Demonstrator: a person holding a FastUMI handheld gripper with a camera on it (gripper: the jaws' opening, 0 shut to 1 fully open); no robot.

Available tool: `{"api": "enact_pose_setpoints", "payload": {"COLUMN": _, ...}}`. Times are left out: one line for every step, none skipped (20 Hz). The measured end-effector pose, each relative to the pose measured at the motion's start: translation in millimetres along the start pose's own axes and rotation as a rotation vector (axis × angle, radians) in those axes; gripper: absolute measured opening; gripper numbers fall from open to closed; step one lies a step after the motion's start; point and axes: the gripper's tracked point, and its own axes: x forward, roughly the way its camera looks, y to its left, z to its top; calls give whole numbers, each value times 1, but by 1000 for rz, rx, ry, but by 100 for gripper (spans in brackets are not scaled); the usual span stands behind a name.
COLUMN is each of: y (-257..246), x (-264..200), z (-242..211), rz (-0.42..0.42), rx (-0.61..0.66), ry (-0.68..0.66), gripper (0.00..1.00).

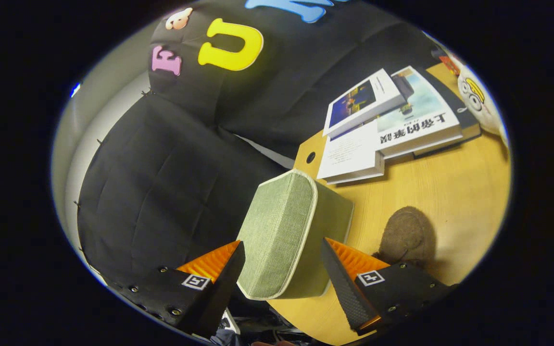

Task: Open the storage box then place both shoes into the box .Put the left shoe in first, then the right shoe, with the right side of both shoes facing outward in a uniform manner.

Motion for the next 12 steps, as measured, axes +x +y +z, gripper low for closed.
{"api": "enact_pose_setpoints", "payload": {"y": 0, "x": 8, "z": -6, "rz": 19, "rx": 18, "ry": 19, "gripper": 95}}
{"api": "enact_pose_setpoints", "payload": {"y": -3, "x": 18, "z": -8, "rz": 38, "rx": 40, "ry": 36, "gripper": 95}}
{"api": "enact_pose_setpoints", "payload": {"y": -5, "x": 26, "z": -11, "rz": 53, "rx": 68, "ry": 52, "gripper": 95}}
{"api": "enact_pose_setpoints", "payload": {"y": -6, "x": 35, "z": -14, "rz": 75, "rx": 105, "ry": 68, "gripper": 95}}
{"api": "enact_pose_setpoints", "payload": {"y": -5, "x": 43, "z": -17, "rz": 97, "rx": 136, "ry": 85, "gripper": 95}}
{"api": "enact_pose_setpoints", "payload": {"y": -7, "x": 49, "z": -21, "rz": 112, "rx": 152, "ry": 105, "gripper": 95}}
{"api": "enact_pose_setpoints", "payload": {"y": -8, "x": 55, "z": -27, "rz": 124, "rx": 162, "ry": 126, "gripper": 95}}
{"api": "enact_pose_setpoints", "payload": {"y": -10, "x": 60, "z": -31, "rz": 132, "rx": 174, "ry": 141, "gripper": 95}}
{"api": "enact_pose_setpoints", "payload": {"y": -8, "x": 64, "z": -32, "rz": 155, "rx": 203, "ry": 147, "gripper": 95}}
{"api": "enact_pose_setpoints", "payload": {"y": -6, "x": 68, "z": -31, "rz": 173, "rx": 237, "ry": 149, "gripper": 94}}
{"api": "enact_pose_setpoints", "payload": {"y": -4, "x": 68, "z": -30, "rz": 188, "rx": 257, "ry": 148, "gripper": 91}}
{"api": "enact_pose_setpoints", "payload": {"y": 0, "x": 68, "z": -29, "rz": 207, "rx": 262, "ry": 146, "gripper": 82}}
